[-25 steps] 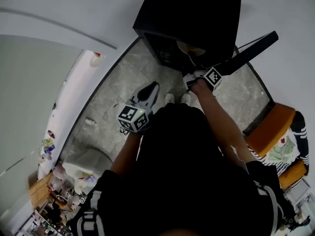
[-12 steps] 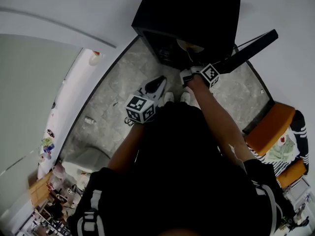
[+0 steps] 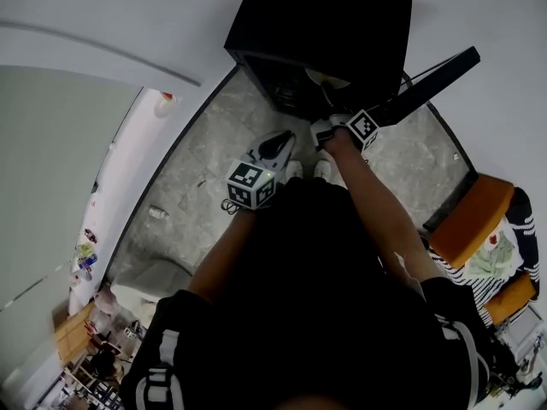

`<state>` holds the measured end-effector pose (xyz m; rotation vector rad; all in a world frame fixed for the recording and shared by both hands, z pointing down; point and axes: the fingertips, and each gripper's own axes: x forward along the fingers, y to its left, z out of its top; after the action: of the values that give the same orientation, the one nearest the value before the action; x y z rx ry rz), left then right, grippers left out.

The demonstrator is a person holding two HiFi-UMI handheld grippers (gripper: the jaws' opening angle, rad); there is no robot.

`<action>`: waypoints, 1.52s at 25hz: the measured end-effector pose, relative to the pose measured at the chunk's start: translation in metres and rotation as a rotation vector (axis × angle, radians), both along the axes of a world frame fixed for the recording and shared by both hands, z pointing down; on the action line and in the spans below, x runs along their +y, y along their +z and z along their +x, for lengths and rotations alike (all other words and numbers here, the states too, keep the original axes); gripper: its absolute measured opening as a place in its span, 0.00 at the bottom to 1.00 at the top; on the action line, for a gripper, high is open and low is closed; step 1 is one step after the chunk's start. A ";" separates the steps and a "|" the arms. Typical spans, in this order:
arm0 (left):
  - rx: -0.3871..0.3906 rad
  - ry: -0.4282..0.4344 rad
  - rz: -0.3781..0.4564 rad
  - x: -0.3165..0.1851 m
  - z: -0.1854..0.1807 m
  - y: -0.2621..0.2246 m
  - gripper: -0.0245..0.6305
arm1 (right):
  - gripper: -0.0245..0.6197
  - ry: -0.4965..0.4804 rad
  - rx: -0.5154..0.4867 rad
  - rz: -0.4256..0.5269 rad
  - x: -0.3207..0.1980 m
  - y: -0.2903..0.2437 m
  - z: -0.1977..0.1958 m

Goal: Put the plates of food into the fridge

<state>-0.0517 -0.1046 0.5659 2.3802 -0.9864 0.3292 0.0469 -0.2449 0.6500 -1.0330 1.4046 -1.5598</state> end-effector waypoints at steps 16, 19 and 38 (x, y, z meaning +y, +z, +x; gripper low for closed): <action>0.010 -0.023 0.011 -0.005 -0.014 -0.003 0.09 | 0.20 -0.314 0.433 0.113 0.062 -0.018 -0.005; 0.019 -0.015 0.011 -0.004 -0.011 -0.004 0.09 | 0.20 -0.353 0.518 0.153 0.072 -0.030 -0.004; 0.062 0.007 0.033 0.016 0.000 -0.033 0.10 | 0.18 -0.487 0.720 0.387 0.134 -0.116 0.000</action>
<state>-0.0522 -0.0887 0.5331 2.4083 -0.9626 0.2423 0.0471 -0.1113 0.5340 -1.1071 2.4904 -1.1707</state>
